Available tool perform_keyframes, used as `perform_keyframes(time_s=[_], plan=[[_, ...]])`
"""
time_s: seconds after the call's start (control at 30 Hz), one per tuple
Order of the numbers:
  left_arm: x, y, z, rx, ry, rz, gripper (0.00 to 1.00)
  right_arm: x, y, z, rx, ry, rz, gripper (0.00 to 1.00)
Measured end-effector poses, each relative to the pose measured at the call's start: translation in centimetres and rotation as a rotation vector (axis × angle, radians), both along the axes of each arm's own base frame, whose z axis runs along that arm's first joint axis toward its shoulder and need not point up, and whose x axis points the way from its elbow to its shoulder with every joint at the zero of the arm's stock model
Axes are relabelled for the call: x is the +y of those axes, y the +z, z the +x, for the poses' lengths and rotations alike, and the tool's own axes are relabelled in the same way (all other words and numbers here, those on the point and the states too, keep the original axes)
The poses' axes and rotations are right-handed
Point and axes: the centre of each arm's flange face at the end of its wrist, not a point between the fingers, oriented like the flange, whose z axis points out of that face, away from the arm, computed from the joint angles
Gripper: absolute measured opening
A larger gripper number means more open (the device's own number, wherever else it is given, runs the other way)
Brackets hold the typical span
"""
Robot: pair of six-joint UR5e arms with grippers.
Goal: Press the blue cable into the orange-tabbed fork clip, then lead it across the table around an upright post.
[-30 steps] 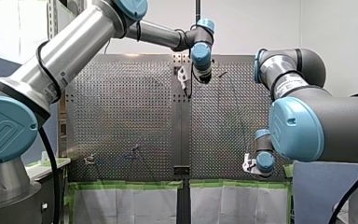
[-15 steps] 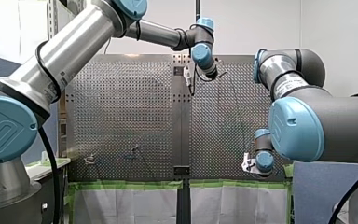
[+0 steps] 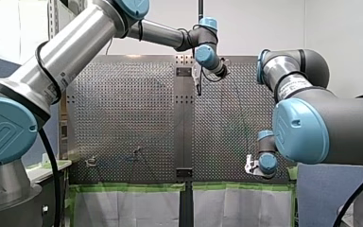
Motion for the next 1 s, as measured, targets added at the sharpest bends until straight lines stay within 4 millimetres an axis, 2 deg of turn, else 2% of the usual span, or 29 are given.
perform_keyframes(time_s=[0.43,0.8,1.0], plan=[[-0.94,-0.02,-0.58,-0.014,-0.113,0.026,1.00,0.01,0.11,0.32,0.001,0.004,0.004,0.00],[-0.65,0.08,-0.07,-0.018,-0.114,0.025,1.00,0.03,0.14,0.53,0.001,0.008,0.005,0.00],[-0.29,0.76,-0.11,-0.023,-0.100,0.020,1.00,0.12,0.12,0.62,0.002,0.009,0.009,0.00]])
